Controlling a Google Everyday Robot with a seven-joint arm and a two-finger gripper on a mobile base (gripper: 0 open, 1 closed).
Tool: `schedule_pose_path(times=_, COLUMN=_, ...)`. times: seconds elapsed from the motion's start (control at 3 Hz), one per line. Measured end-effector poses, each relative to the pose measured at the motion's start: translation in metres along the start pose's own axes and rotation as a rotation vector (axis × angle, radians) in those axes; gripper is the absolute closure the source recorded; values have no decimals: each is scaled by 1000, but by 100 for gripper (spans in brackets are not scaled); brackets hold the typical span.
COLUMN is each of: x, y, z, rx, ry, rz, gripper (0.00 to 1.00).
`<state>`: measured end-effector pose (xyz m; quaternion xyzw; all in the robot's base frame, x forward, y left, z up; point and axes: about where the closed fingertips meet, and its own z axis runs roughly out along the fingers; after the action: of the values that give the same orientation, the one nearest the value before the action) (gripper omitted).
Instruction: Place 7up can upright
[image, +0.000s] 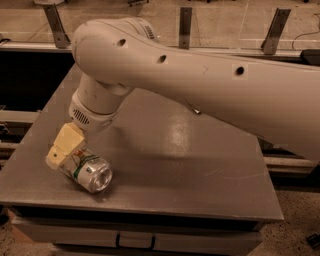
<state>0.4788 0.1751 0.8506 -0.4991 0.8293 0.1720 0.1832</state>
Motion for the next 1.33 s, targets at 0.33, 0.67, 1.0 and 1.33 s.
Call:
schedule_pose_path(times=0.33, x=7, y=16, z=2, rx=-2, ry=18, rz=7, gripper=0)
schedule_pose_path(times=0.67, x=13, y=26, z=4, rx=13, ry=34, rz=2, gripper=17)
schedule_pose_path(times=1.0, x=16, y=29, z=7, rx=31, ry=46, rz=0, gripper=41)
schedule_pose_path(times=1.33, x=19, y=29, z=9, rx=42, ry=58, rz=1, gripper=64)
